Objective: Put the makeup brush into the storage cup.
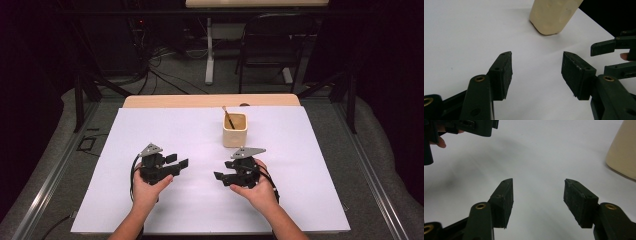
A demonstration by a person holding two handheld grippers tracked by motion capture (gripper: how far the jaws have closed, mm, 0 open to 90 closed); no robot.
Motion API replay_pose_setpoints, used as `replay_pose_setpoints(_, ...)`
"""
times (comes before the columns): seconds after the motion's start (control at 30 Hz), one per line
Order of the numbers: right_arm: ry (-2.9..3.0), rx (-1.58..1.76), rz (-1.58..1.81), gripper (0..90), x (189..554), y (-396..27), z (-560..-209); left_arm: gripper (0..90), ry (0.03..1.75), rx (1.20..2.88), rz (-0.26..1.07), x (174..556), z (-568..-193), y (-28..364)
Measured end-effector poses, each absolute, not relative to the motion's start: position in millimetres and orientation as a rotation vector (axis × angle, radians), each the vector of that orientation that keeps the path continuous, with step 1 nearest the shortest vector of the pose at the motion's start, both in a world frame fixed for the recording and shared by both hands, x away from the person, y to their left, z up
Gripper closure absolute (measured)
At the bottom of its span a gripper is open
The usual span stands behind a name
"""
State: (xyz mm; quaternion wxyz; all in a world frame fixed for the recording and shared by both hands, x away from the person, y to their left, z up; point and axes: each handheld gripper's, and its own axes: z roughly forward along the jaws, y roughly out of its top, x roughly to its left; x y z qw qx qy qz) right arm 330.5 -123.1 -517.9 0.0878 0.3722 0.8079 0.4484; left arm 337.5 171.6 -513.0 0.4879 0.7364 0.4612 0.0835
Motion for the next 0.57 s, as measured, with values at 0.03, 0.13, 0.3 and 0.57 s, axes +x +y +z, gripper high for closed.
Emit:
replay_pose_setpoints(0.03, 2.405, 1.109, 1.333, 40.6, 330.3, -123.4, -518.2, 42.2, 1.125, 1.791, 0.207, 337.5, -513.0, 171.5)
replay_pose_setpoints(0.13, 2.402, 1.109, 1.341, 40.6, 330.5, -124.1, -519.1, 42.3, 1.124, 1.794, 0.207, 337.7, -513.1, 171.8)
replay_pose_setpoints(0.3, 2.41, 1.116, 1.328, 40.6, 330.3, -124.9, -520.7, 42.2, 1.124, 1.804, 0.198, 338.0, -513.5, 172.1)
replay_pose_setpoints(0.57, 2.407, 1.127, 1.333, 40.5, 329.1, -124.8, -523.2, 42.3, 1.13, 1.79, 0.201, 339.8, -513.0, 174.5)
